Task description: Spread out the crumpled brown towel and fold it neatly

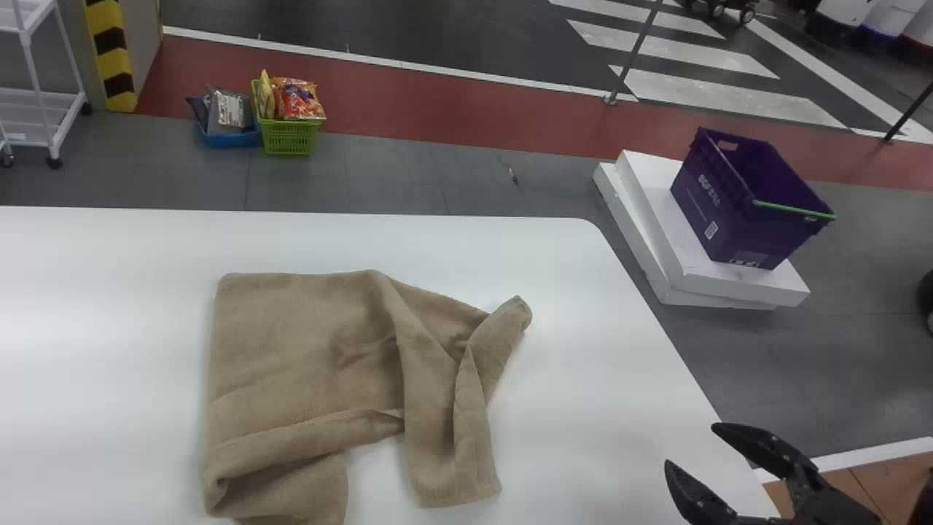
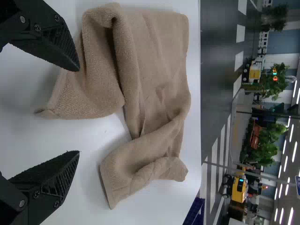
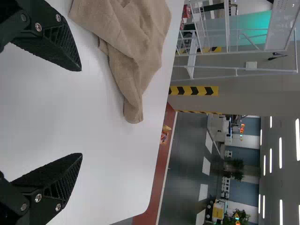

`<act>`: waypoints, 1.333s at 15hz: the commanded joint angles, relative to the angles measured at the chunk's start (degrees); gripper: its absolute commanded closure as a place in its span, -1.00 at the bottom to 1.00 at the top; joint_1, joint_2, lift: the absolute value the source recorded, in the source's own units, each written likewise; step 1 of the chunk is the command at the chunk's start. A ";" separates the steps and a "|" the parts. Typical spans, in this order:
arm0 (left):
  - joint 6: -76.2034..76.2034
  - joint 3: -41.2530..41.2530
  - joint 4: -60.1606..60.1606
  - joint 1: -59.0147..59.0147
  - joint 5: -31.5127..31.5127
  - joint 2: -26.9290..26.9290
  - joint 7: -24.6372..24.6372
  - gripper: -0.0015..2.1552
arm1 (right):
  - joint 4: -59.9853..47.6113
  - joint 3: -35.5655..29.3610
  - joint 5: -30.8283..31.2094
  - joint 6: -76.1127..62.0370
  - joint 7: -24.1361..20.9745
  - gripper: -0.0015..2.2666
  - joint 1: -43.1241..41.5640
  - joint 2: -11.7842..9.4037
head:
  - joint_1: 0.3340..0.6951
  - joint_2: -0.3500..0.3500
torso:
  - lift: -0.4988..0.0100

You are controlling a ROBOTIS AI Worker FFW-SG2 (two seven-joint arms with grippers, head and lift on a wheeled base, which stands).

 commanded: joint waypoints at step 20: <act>1.97 2.98 -7.30 1.91 -10.98 1.29 7.46 0.37 | -4.57 -1.49 -2.84 3.32 0.35 -0.83 -1.14 0.05 | 1.00 -1.00 | 0.47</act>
